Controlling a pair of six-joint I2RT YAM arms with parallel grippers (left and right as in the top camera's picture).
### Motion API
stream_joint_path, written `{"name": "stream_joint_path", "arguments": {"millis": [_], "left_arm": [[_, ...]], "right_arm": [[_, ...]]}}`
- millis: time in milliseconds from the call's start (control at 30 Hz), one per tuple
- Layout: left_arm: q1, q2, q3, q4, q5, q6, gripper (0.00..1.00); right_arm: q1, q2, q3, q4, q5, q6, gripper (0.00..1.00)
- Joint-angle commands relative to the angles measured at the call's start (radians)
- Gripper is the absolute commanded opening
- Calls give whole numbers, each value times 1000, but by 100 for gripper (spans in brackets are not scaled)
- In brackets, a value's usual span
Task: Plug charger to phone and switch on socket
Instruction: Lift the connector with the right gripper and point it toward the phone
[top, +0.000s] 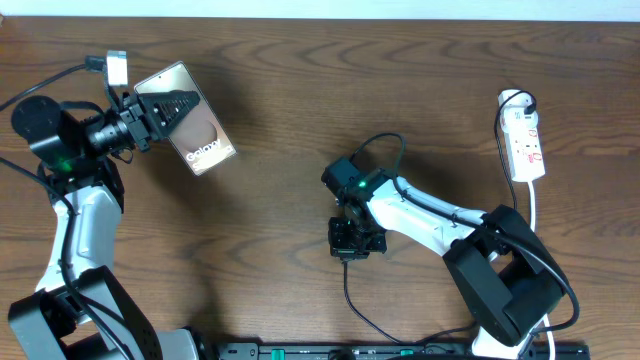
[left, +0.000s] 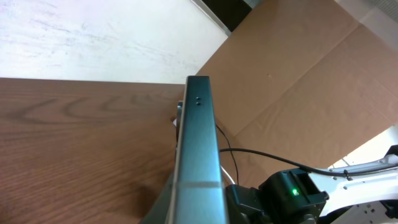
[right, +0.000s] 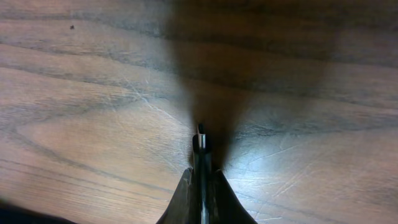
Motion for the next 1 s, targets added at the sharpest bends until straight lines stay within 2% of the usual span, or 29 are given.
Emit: {"name": "stream_joint_path", "arguments": {"millis": [0, 67, 133, 300, 400, 633, 867, 967], "left_arm": [[3, -8, 13, 6, 5, 5, 7], [3, -8, 13, 5, 5, 5, 8], [3, -8, 13, 6, 5, 5, 7], [3, -8, 13, 6, 5, 5, 7], [3, -8, 13, 6, 5, 5, 7], [3, -8, 13, -25, 5, 6, 7], [3, -8, 13, -28, 5, 6, 7], [-5, -8, 13, -36, 5, 5, 7]], "right_arm": [[-1, 35, -39, 22, 48, 15, 1], [-11, 35, -35, 45, 37, -3, 1], [-24, 35, -32, 114, -39, -88, 1], [-61, 35, -32, 428, -480, -351, 1], [-70, 35, -32, 600, -715, -417, 1], [-69, 35, -32, 936, -988, -422, 1], [-69, 35, -32, 1081, -1030, -412, 1], [-69, 35, -32, 1141, -1029, -360, 1]]}}
